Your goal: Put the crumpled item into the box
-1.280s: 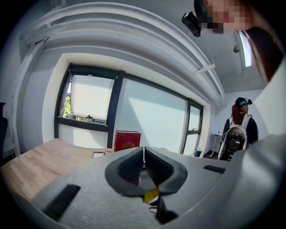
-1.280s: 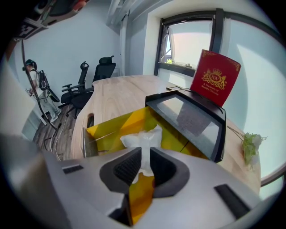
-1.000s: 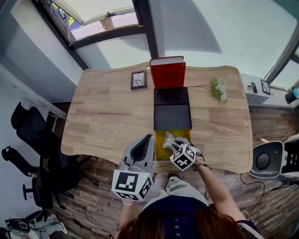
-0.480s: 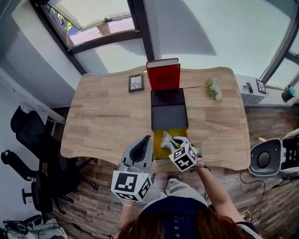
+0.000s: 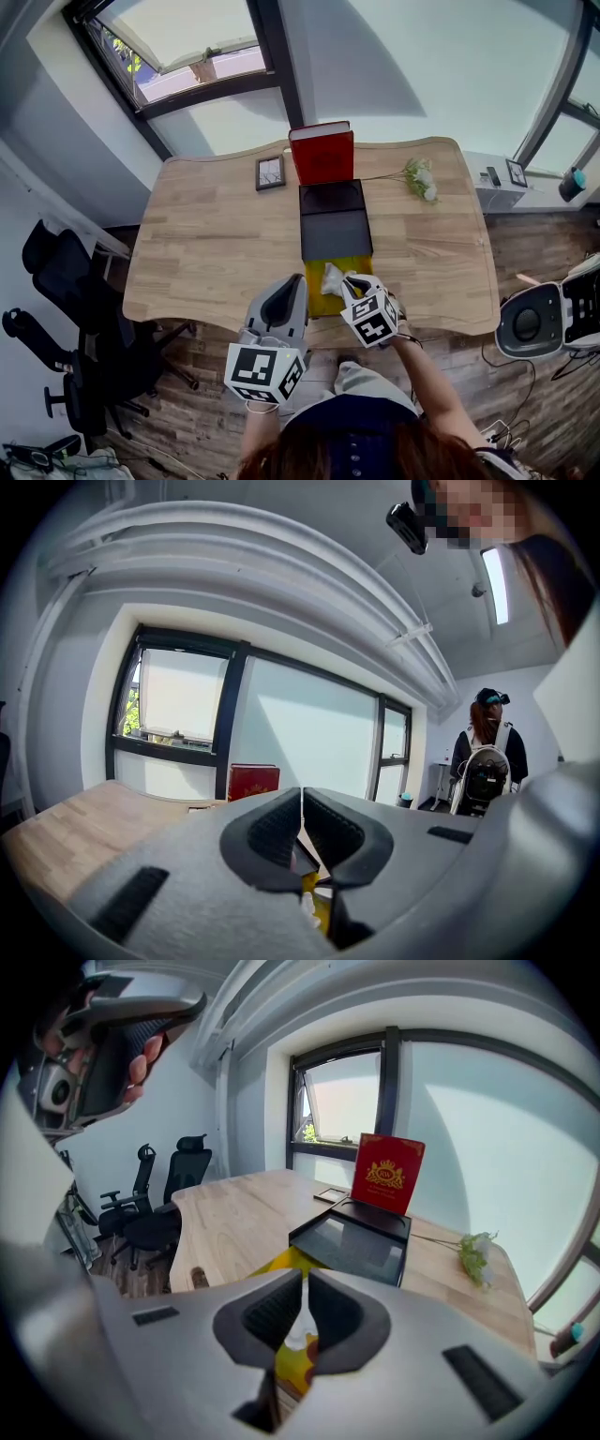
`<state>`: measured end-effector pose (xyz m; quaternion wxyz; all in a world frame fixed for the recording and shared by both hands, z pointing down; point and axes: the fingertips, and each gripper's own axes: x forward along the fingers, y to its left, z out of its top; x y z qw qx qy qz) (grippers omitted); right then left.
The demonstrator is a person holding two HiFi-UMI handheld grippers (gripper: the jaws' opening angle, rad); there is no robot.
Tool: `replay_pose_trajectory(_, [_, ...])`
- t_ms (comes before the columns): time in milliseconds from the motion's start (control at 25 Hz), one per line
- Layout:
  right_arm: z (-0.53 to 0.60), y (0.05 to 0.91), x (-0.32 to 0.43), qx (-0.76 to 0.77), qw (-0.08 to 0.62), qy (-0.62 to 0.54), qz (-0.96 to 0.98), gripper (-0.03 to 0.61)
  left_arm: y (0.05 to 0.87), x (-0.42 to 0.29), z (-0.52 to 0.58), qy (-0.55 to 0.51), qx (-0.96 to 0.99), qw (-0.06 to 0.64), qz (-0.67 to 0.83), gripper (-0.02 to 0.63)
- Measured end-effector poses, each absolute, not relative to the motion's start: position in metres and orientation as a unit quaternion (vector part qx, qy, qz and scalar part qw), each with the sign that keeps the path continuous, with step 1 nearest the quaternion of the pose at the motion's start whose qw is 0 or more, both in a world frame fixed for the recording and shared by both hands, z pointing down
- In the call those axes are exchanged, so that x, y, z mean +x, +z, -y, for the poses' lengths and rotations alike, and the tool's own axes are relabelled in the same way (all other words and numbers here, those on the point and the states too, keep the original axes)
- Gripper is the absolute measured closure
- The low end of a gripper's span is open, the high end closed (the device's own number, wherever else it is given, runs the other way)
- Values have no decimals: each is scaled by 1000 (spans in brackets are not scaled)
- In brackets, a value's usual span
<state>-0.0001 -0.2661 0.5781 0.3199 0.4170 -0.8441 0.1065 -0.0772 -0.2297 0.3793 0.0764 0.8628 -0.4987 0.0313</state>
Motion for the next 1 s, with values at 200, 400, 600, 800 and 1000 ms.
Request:
replay_pose_trajectory(200, [258,556,2,440,297,100,842,546,375,-77,220,28,866,71,494,584])
replay_pose_trajectory(400, [251,538,6,459,273,98,840,548,372,-75,210,24,869,68,489,584])
replay_pose_trajectory(600, [240,525,7,473,237,116,841,549,370,-75,201,22,872,67,485,584])
replay_pose_trajectory(800, [233,507,10,485,213,112,841,549,369,-75,193,20,874,64,481,584])
replay_pose_trajectory(1000, [225,491,13,492,198,104,842,549,367,-75,186,18,876,62,478,584])
